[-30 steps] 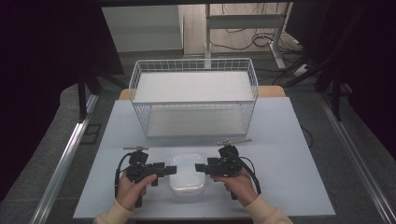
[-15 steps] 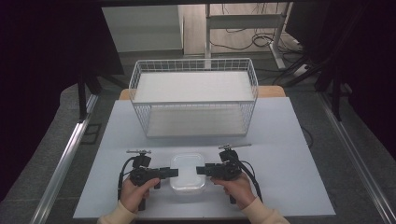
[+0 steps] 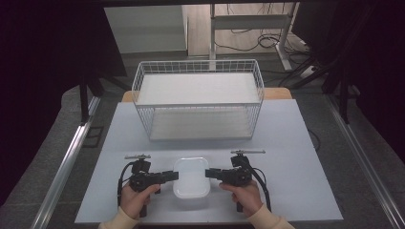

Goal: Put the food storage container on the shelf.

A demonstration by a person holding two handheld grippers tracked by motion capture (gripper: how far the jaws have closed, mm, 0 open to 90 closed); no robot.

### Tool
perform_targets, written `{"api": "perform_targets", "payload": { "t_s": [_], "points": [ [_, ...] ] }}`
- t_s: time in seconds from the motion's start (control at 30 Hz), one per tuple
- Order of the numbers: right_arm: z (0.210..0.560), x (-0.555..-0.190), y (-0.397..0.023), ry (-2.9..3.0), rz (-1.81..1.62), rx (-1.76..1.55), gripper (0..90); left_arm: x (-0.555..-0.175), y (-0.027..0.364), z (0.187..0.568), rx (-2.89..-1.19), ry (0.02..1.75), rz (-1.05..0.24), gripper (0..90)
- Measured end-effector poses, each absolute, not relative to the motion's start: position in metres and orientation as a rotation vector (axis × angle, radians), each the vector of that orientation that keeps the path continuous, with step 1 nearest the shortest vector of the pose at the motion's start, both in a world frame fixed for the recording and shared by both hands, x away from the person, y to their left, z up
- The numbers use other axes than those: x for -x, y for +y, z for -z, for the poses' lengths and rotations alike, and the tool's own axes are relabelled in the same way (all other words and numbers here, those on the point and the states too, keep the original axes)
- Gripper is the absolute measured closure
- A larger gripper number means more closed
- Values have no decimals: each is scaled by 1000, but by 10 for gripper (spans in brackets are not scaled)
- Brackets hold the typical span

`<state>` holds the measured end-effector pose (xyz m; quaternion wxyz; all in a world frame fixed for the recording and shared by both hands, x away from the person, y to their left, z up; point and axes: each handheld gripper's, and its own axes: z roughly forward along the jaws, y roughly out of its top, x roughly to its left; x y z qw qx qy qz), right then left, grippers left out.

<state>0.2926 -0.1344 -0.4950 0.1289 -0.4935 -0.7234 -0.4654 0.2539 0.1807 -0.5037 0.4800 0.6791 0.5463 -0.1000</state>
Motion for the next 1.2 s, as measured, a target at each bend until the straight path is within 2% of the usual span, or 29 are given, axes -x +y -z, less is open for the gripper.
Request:
{"api": "perform_targets", "payload": {
  "t_s": [0.2, 0.57, 1.2],
  "points": [
    [491, -290, -139, -2056, 1379, 1426, 767, -249, 184, 496, -1677, 1291, 215, 728],
    [483, -284, -138, -2124, 1415, 1398, 794, -245, 187, 489, -1681, 1257, 189, 783],
    [472, -278, -135, -2235, 1515, 1303, 797, -242, 189, 474, -1707, 1201, 116, 793]
  ]
}}
